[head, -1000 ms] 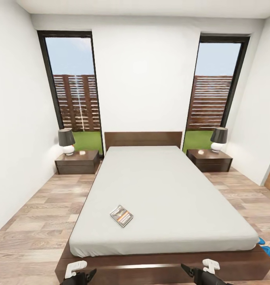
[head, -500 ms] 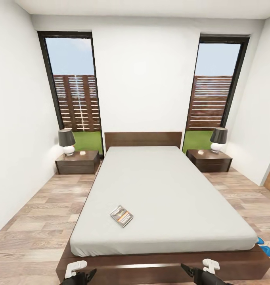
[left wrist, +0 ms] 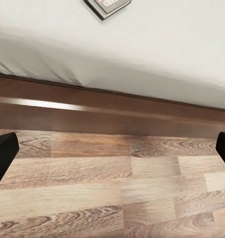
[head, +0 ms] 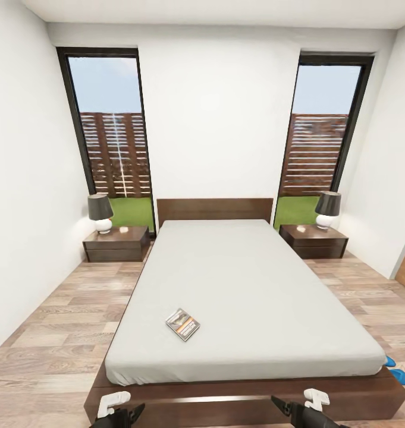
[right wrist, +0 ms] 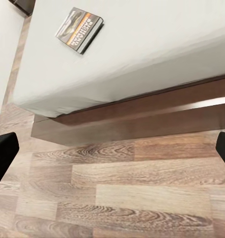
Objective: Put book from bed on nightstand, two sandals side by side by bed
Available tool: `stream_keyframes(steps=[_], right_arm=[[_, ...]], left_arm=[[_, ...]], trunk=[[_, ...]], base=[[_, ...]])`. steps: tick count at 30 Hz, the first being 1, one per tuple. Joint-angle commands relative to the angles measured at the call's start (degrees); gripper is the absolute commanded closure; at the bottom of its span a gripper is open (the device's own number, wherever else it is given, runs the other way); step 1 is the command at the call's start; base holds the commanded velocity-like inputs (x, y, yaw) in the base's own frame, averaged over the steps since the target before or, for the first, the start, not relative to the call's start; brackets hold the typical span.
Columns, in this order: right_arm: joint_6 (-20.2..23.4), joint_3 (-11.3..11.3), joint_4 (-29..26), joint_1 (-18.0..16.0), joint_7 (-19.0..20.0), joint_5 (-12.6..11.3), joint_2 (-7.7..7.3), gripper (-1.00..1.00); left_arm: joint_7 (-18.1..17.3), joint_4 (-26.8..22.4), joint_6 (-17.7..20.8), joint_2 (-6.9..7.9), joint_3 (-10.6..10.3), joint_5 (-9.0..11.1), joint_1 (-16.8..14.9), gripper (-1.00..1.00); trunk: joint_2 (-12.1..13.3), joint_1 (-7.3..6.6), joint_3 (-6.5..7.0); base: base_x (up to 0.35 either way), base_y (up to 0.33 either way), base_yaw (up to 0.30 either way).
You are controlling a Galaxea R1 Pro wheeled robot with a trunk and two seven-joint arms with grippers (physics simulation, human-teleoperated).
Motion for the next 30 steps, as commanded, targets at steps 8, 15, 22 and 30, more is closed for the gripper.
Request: stream_keyframes(steps=[8, 15, 22, 30], right_arm=[[-0.08, -0.06, 0.09, -0.03, 0.22, -0.12, -0.01, -1.00], [-0.10, -0.06, 0.09, -0.04, 0.22, -0.12, -0.01, -1.00], [-0.08, -0.06, 0.09, -0.04, 0.22, -0.17, -0.01, -1.00], [-0.08, -0.07, 0.09, -0.03, 0.22, -0.20, -0.01, -1.00]], left_arm=[[-0.30, 0.09, -0.04, 0.00, 0.44, -0.09, -0.03, -1.00], [-0.35, 0.05, -0.04, 0.00, 0.52, -0.09, -0.03, -1.00], [-0.30, 0.01, -0.08, 0.00, 0.52, -0.06, -0.03, -1.00], [-0.30, 0.01, -0.13, 0.00, 0.52, -0.07, -0.03, -1.00]], trunk=[[-0.04, 0.02, -0.02], [-0.04, 0.02, -0.02], [-0.04, 0.02, -0.02], [-0.04, 0.02, -0.03]], base=[[0.000, 0.000, 0.000], [0.000, 0.000, 0.000], [0.000, 0.000, 0.000], [0.000, 0.000, 0.000]])
